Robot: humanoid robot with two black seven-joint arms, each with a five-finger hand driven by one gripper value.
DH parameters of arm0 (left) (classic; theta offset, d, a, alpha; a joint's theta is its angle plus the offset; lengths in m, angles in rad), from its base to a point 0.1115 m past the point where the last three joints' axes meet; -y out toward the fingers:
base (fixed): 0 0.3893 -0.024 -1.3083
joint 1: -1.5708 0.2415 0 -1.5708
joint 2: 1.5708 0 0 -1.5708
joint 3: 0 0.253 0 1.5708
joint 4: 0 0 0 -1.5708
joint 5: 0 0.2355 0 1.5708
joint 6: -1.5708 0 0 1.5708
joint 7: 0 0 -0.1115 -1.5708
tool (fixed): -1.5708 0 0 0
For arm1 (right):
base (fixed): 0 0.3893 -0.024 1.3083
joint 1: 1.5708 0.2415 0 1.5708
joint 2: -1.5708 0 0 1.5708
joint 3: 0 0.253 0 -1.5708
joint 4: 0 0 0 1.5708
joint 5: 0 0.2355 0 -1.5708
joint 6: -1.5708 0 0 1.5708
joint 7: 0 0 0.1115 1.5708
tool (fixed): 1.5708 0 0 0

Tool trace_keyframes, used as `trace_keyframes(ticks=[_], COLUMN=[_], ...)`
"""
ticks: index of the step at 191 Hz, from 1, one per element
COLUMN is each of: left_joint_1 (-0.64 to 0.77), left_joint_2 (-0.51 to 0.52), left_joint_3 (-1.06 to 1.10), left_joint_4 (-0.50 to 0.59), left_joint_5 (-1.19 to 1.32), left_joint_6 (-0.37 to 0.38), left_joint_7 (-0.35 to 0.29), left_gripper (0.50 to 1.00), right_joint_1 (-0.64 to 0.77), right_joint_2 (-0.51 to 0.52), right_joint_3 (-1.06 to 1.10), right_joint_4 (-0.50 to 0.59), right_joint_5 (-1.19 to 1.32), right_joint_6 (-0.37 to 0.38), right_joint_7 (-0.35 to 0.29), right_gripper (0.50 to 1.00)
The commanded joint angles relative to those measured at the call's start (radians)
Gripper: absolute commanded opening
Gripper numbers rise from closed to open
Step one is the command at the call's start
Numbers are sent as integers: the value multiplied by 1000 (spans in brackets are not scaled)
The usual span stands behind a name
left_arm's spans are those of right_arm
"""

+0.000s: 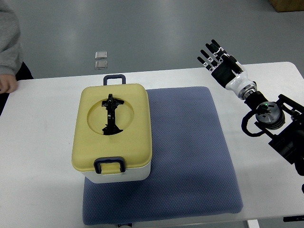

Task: Open white storage box with right hand
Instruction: 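Move the right hand over the yellow lid of the storage box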

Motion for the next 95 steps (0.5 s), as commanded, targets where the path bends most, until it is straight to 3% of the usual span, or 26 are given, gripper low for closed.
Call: trace_keyframes(ticks=[1,52,95], left_joint_1=[0,0,0], left_joint_2=[0,0,0], left_joint_3=[0,-6,-8], left_joint_4=[-2,1,-5], left_joint_5=[0,-3,-2], left_joint_6=[0,0,0], left_joint_7=[0,0,0], left_gripper=[1000,1000,1000], right_joint_1=[0,21,190], right_joint_2=[1,-17,-76], right_joint_3=[2,-2,-64], right_joint_4=[0,2,34], right_joint_5=[-19,-169,-890], right_joint_6=[-2,8,74], right_joint_7=[0,-6,-10], right_gripper=[956,956,956])
